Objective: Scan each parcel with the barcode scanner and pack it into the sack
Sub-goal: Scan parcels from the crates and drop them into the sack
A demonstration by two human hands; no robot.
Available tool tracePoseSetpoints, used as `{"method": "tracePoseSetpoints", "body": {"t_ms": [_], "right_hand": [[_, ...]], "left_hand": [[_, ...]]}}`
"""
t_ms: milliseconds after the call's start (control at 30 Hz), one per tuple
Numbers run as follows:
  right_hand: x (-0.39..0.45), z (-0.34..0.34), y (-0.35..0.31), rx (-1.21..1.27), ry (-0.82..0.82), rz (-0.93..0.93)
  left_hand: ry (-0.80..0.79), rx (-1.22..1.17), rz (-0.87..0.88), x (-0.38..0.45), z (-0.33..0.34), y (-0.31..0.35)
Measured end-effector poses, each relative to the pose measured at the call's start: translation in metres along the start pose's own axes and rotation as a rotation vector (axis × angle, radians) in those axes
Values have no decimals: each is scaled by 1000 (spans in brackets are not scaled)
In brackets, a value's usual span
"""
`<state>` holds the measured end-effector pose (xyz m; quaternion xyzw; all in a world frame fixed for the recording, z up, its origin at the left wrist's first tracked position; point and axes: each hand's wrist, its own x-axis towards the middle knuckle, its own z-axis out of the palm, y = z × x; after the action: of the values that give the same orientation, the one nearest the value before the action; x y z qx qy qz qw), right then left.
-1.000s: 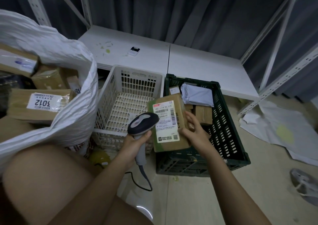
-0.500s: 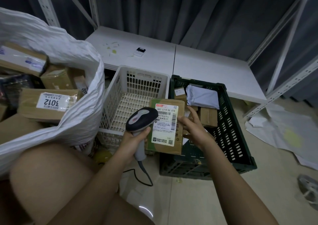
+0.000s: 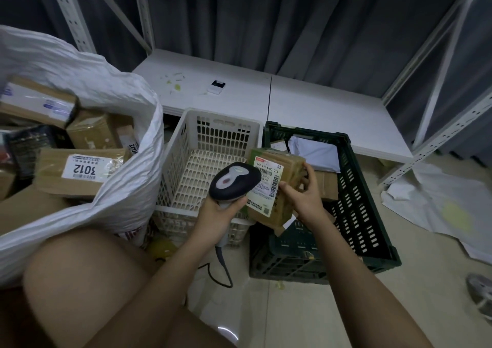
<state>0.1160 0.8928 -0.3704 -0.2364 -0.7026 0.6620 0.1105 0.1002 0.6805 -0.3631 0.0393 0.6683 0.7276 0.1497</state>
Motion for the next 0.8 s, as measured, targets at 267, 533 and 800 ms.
{"method": "tracePoseSetpoints", "body": {"t_ms": [267, 533, 800], "right_hand": [[3, -3, 4, -11, -6, -16], [3, -6, 5, -20, -10, -29], [1, -6, 3, -12, 4, -30]], "left_hand": [[0, 90, -2, -4, 1, -1], [8, 130, -7, -4, 2, -2], [-3, 130, -15, -6, 3, -2]]}}
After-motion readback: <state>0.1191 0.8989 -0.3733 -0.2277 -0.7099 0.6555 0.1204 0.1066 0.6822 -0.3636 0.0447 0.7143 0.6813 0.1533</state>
